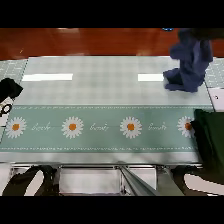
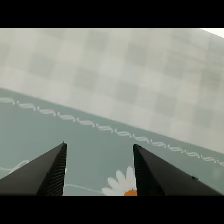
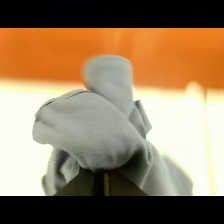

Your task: Fold the shirts.

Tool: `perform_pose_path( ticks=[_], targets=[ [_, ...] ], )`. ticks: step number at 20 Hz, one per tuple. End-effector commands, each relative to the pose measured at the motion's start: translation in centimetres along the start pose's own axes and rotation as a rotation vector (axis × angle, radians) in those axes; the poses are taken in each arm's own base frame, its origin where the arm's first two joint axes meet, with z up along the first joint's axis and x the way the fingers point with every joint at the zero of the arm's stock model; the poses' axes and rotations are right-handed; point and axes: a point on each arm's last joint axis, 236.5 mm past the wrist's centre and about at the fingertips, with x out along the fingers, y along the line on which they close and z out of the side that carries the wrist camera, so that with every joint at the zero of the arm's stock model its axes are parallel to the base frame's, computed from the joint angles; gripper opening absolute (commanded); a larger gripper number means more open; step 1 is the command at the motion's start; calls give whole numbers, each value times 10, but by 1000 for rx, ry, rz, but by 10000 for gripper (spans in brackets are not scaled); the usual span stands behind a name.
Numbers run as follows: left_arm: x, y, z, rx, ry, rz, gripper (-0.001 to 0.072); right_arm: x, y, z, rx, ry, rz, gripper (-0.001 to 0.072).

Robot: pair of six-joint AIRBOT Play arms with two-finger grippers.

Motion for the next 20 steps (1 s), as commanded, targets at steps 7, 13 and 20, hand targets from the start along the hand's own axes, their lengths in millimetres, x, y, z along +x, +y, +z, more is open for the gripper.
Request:
perform_pose_path(
  ticks=[7, 13, 20],
  targets=[
    [25, -7, -68, 64, 140, -51, 507, -227, 122, 127, -198, -479, 226, 29],
    [30, -5, -65, 24, 107, -50, 507, -230, 241, 47, -329, -260, 468, 29],
    [14, -6, -55, -48, 33, -56, 507, -114, 434, -132, -223, 306, 869, 29]
  ],
)
